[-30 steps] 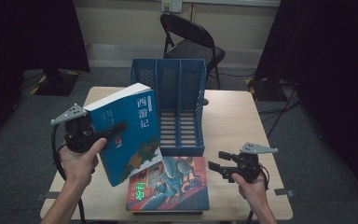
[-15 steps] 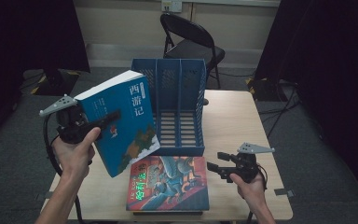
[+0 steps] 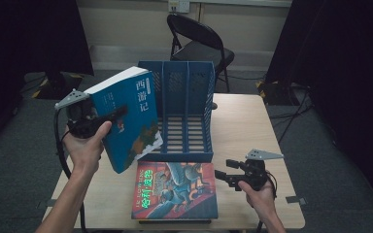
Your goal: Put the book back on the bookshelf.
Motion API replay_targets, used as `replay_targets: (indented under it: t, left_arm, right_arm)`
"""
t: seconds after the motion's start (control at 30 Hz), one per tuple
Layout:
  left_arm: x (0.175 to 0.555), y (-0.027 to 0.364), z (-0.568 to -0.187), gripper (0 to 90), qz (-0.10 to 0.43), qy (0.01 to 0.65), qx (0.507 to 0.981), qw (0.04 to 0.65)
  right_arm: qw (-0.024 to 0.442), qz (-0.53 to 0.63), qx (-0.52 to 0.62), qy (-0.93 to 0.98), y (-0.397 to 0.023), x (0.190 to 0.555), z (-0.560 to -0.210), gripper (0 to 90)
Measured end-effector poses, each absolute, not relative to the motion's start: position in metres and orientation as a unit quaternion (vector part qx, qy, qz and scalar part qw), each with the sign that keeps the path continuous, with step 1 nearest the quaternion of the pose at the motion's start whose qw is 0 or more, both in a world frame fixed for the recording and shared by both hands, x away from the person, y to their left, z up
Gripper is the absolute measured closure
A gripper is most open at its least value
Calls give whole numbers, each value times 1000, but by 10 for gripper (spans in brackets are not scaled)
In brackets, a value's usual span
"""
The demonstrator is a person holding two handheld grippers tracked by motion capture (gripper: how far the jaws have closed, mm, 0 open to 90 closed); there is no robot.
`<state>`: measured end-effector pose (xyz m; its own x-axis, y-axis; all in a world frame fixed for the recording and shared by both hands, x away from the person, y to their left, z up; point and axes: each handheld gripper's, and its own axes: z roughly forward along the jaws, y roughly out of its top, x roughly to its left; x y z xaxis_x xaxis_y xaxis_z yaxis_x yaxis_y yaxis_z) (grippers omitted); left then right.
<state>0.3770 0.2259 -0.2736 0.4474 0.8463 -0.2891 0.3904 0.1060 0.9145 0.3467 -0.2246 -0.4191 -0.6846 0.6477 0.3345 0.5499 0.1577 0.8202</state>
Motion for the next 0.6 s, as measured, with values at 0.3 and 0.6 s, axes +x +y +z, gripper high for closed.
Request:
replay_targets:
  t: [0.3,0.6]
  left_arm:
    - [392,213,-275,616,232,498,634,544]
    - [403,205,-284,617,238,524,627,525]
  right_arm:
    - [44,513,392,762,-224,347,-421,242]
    - [43,511,394,763,-226,348,-422,240]
